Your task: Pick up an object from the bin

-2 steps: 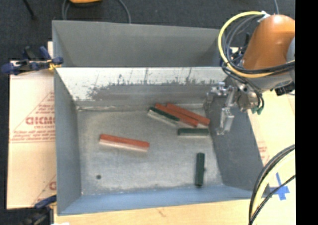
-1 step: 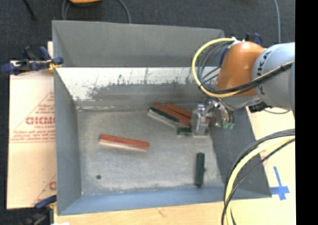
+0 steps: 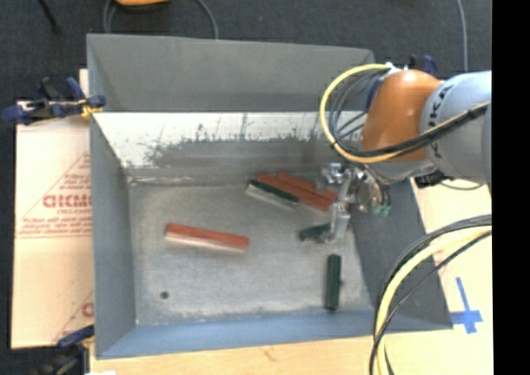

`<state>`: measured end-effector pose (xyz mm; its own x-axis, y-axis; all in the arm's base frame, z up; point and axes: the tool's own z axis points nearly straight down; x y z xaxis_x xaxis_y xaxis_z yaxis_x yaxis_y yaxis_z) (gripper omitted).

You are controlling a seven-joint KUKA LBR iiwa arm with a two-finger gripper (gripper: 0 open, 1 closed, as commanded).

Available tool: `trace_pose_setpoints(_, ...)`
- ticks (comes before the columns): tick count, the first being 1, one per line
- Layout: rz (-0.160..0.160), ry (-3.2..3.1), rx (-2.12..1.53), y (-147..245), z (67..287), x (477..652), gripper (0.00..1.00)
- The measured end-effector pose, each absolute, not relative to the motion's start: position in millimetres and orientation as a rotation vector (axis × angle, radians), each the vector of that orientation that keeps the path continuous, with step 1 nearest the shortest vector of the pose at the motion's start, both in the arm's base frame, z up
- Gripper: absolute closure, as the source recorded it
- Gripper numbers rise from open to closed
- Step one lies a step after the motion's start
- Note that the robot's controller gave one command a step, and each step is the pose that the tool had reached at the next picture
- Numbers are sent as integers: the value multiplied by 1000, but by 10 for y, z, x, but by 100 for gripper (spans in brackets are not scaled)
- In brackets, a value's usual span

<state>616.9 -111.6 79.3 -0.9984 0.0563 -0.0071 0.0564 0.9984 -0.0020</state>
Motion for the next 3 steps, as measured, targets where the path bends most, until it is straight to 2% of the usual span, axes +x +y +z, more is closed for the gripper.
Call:
trace_pose_setpoints(1,-5,3129,86,-1119,815,6185,100)
trace_pose_setpoints(2,-4,3134,84,-1115,793,6169,0)
trace_pose_setpoints(3,-4,3134,84,-1115,793,6169,0)
